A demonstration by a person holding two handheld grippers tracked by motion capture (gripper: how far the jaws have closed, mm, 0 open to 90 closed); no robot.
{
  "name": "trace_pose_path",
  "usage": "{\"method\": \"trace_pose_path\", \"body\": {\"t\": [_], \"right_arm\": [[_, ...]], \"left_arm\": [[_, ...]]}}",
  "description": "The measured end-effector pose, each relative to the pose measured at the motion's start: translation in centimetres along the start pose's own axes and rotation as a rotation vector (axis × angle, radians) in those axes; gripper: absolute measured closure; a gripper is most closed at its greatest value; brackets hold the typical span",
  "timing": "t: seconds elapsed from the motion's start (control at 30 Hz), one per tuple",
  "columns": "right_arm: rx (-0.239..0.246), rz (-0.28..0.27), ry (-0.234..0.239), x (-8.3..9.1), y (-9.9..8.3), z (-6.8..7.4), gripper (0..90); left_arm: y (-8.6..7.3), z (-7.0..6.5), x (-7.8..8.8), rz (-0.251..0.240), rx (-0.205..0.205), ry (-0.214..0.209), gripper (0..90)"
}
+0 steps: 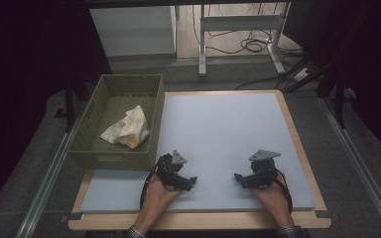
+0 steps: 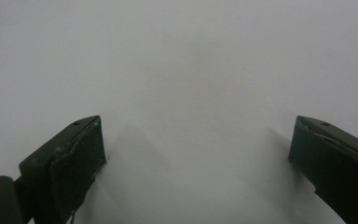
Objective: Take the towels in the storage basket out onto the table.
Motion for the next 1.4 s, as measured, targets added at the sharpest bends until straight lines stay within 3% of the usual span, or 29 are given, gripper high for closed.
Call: {"method": "trace_pose_path", "body": {"t": [1.23, 1.4], "right_arm": [[-0.002, -0.001, 0.002, 0.01, -0.01, -0.01, 3.6], [-0.002, 0.0, 0.002, 0.01, -0.01, -0.01, 3.5]], "left_arm": [[0.11, 0.05, -0.04, -0.001, -0.005, -0.012, 0.0], [0.54, 0.2, 0.03, 0.047, -0.009, -0.015, 1.5]]}}
Point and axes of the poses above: each handheld gripper's, and its own axes: x roughly backward along the jaws, y roughly out of its top, z roughly to its left, the point moved 3 cm from there along -x, roughly forward along the jaws, and after that the axes turned 6 degrees about -z, right-handed, at the moved point
